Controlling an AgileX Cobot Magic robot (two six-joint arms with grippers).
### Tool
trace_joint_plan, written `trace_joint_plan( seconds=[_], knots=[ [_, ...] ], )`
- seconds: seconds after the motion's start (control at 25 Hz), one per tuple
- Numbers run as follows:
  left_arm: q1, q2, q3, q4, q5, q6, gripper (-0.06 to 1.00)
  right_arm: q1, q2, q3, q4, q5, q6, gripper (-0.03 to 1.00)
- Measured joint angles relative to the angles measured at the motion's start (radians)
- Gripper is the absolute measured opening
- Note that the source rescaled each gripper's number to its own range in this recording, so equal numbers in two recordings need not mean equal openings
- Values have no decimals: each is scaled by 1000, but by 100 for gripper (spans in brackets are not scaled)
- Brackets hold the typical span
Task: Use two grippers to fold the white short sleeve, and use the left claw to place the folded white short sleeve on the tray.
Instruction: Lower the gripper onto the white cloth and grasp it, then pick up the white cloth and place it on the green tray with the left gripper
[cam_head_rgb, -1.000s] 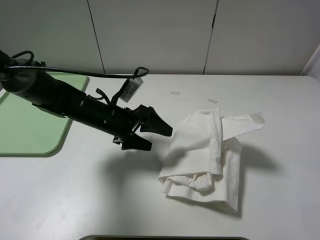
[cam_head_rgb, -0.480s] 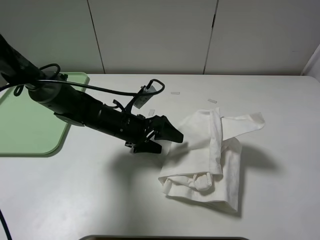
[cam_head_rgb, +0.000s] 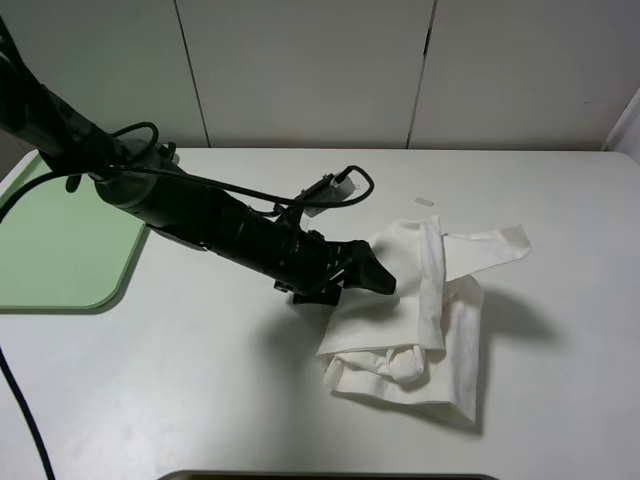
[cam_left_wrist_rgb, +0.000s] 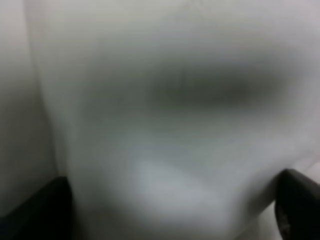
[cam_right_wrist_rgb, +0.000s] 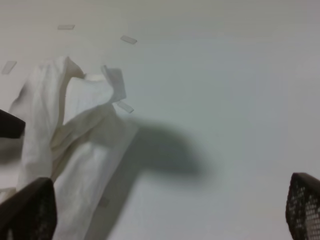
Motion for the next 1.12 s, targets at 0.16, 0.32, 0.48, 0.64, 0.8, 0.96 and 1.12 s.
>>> trace_joint_plan(
  seconds=[0.16, 0.32, 0.48, 0.64, 0.8, 0.96, 1.12],
  knots=[
    [-30, 0, -8, -1, -35, -10, 73, 0, 0, 0, 0, 0, 0, 100],
    [-37, 1, -10, -1, -60, -11, 30, 0, 0, 0, 0, 0, 0, 100],
    [-37, 1, -10, 1, -62, -11, 14, 0, 0, 0, 0, 0, 0, 100],
    [-35, -3, -15, 42, -73, -11, 14, 0, 0, 0, 0, 0, 0, 100],
    [-10, -56, -25, 299, -124, -70, 14, 0, 0, 0, 0, 0, 0, 100],
    [39, -138, -27, 614, -211, -215, 14, 0, 0, 0, 0, 0, 0, 100],
    [101, -205, -28, 958, -233, -402, 14, 0, 0, 0, 0, 0, 0, 100]
  ],
)
